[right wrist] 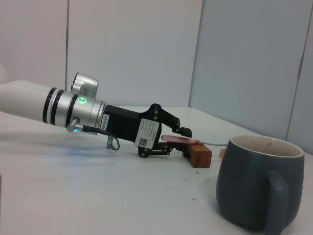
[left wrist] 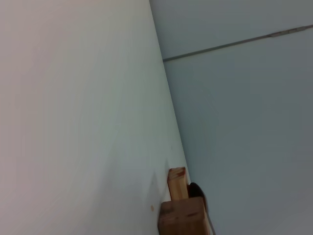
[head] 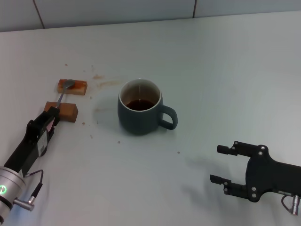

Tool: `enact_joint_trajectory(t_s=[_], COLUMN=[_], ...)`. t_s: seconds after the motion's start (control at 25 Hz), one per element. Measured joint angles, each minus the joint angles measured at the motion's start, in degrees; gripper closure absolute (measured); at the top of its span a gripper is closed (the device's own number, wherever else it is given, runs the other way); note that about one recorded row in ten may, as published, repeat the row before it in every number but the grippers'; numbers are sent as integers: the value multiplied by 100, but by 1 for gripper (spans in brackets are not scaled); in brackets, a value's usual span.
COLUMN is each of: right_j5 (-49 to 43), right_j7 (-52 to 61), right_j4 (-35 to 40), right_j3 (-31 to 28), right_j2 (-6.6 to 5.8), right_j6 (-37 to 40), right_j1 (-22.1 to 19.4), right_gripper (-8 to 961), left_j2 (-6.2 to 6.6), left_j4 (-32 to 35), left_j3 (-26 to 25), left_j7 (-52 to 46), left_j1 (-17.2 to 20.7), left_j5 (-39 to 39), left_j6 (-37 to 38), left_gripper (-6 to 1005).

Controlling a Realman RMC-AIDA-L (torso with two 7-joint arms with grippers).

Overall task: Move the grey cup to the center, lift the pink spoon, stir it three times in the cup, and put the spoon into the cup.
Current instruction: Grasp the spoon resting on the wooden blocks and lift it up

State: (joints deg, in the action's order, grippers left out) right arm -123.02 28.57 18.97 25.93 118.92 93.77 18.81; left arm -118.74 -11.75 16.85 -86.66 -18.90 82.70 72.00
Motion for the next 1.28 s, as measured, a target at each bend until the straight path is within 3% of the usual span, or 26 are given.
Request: enact_joint_trajectory(t_s=[1.28], right_j5=[21], right_j7=[6], right_j4=[-44], right_j3=[18], right_j2=[17], right_j6=[-62], right_j1=[56], right_gripper=[286], left_j2=[0], left_j4=[51], left_j3=[2], left_j7=[-20], left_j1=[5], left_j5=[0], left_j6=[-63], left_gripper=[851])
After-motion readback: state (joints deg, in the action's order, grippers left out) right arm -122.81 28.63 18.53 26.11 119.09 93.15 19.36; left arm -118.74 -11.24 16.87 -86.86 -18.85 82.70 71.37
